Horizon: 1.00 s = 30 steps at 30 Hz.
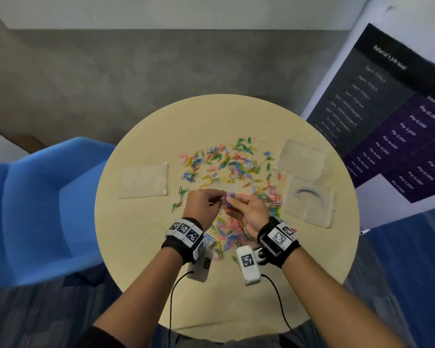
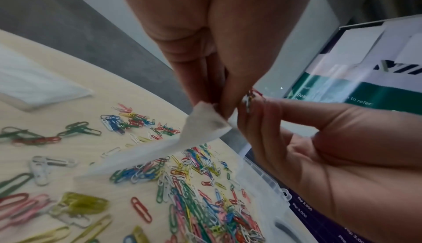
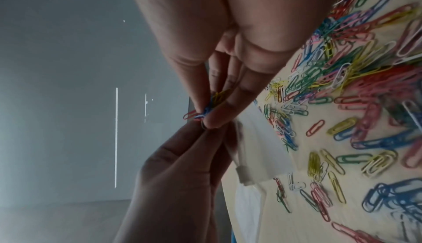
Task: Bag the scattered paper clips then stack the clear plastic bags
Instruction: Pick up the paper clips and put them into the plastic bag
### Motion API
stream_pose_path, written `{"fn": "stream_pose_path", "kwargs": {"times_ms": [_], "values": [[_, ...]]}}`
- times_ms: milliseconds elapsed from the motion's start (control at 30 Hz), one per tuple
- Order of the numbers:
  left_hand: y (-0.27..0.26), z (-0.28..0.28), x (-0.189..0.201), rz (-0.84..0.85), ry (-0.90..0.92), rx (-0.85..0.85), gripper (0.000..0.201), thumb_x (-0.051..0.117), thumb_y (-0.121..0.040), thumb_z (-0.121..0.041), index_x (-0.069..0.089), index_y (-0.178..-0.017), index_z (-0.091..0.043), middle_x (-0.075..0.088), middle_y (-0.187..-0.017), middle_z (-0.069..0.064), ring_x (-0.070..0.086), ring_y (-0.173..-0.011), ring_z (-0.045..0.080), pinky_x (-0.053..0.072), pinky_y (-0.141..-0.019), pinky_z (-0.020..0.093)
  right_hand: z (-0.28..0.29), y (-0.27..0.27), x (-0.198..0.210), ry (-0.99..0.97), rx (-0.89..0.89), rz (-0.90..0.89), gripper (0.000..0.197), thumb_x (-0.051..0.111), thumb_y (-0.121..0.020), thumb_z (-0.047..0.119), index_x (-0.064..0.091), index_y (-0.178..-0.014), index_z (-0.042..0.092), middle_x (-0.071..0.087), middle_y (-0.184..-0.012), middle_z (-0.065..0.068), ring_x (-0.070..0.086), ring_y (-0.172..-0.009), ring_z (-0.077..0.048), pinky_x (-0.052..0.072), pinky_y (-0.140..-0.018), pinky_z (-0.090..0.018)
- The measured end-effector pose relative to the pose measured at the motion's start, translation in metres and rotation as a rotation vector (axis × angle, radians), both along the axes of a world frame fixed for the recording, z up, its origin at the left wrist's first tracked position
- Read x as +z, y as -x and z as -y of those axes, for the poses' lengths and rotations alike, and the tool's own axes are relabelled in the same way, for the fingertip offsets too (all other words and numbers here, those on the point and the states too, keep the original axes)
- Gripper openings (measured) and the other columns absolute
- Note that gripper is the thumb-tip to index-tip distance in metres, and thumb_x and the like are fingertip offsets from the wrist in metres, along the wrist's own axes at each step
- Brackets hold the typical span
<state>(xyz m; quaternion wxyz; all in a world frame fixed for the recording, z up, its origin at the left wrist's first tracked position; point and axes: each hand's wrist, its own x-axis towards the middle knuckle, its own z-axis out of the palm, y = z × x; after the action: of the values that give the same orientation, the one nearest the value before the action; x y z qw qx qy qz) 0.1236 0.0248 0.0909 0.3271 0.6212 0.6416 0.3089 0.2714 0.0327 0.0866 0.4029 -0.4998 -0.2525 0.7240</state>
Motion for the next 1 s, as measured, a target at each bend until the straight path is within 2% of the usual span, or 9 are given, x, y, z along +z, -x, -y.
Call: {"fn": "stream_pose_path", "kwargs": {"times_ms": [333,467,600,667,733,767,833,900,1000], "values": [[0.004,-0.004,-0.001,-0.038,-0.017,0.011,0.025,0.065,-0.087,-0.003,0.076,-0.108,-0.013,0.077,-0.100,0.005,0.069,-0.088,0.009,0.047,-0.080,0.006,-0.025,0.002,-0.008,0.113,0.071,0.094,0.016,0.053,-0.092,-0.008,0.067,-0.088,0.000,0.068,-0.086,-0.016,0.069,-0.069,-0.019,0.059,-0.065,-0.023],[-0.002,-0.007,0.004,-0.178,-0.057,-0.106,0.026,0.061,-0.090,-0.006,0.075,-0.109,-0.016,0.076,-0.103,0.007,0.070,-0.095,0.022,0.053,-0.087,0.029,-0.031,0.009,-0.002,0.148,0.112,0.179,0.024,0.044,-0.090,-0.018,0.063,-0.079,-0.006,0.063,-0.084,-0.021,0.064,-0.079,-0.029,0.057,-0.080,-0.032],[-0.008,-0.011,0.006,-0.207,-0.020,-0.115,0.027,0.060,-0.092,-0.008,0.074,-0.113,-0.018,0.075,-0.109,0.007,0.068,-0.101,0.024,0.052,-0.091,0.034,-0.035,0.007,0.005,0.264,0.081,0.027,0.025,0.034,-0.083,-0.021,0.056,-0.079,-0.013,0.059,-0.086,-0.022,0.058,-0.079,-0.033,0.048,-0.099,-0.045],[-0.007,-0.011,0.008,-0.189,-0.021,-0.093,0.024,0.061,-0.092,-0.009,0.075,-0.111,-0.016,0.075,-0.109,0.007,0.069,-0.100,0.022,0.052,-0.092,0.031,-0.041,0.004,0.001,0.339,0.023,-0.001,0.029,0.030,-0.079,-0.024,0.054,-0.072,-0.009,0.054,-0.083,-0.019,0.052,-0.071,-0.030,0.048,-0.089,-0.041],[-0.003,-0.012,0.009,-0.178,-0.033,-0.078,0.022,0.062,-0.091,-0.008,0.076,-0.108,-0.014,0.075,-0.106,0.006,0.070,-0.097,0.020,0.049,-0.089,0.023,-0.048,0.005,-0.006,0.348,0.066,0.113,0.026,0.033,-0.077,-0.024,0.052,-0.083,-0.008,0.046,-0.091,-0.019,0.047,-0.072,-0.028,0.046,-0.076,-0.036],[-0.001,-0.012,0.009,-0.179,-0.035,-0.067,0.022,0.062,-0.091,-0.008,0.076,-0.107,-0.014,0.076,-0.106,0.006,0.070,-0.096,0.019,0.048,-0.087,0.020,-0.049,0.007,-0.006,0.304,0.147,0.238,0.025,0.039,-0.080,-0.021,0.055,-0.092,-0.007,0.045,-0.096,-0.021,0.049,-0.076,-0.029,0.047,-0.074,-0.035],[0.004,-0.014,0.008,-0.187,-0.038,-0.044,0.023,0.063,-0.090,-0.007,0.076,-0.107,-0.013,0.076,-0.105,0.006,0.071,-0.095,0.018,0.047,-0.087,0.019,-0.050,0.013,-0.012,0.156,0.352,0.491,0.030,0.053,-0.085,-0.007,0.060,-0.114,-0.005,0.057,-0.108,-0.023,0.060,-0.095,-0.029,0.053,-0.086,-0.037],[0.009,-0.016,0.007,-0.205,-0.041,-0.016,0.023,0.062,-0.090,-0.007,0.075,-0.108,-0.013,0.076,-0.104,0.006,0.071,-0.094,0.019,0.050,-0.090,0.022,-0.047,0.018,-0.008,-0.016,0.394,0.678,0.038,0.058,-0.086,0.001,0.061,-0.123,0.000,0.062,-0.112,-0.016,0.064,-0.105,-0.031,0.054,-0.093,-0.041],[0.025,-0.017,0.012,-0.246,-0.062,0.068,0.024,0.061,-0.091,-0.009,0.075,-0.109,-0.015,0.076,-0.102,0.005,0.071,-0.091,0.017,0.054,-0.092,0.029,-0.036,0.016,0.010,-0.300,0.320,0.644,0.019,0.058,-0.088,-0.003,0.070,-0.102,0.003,0.070,-0.090,-0.013,0.071,-0.073,-0.023,0.061,-0.072,-0.033]]}}
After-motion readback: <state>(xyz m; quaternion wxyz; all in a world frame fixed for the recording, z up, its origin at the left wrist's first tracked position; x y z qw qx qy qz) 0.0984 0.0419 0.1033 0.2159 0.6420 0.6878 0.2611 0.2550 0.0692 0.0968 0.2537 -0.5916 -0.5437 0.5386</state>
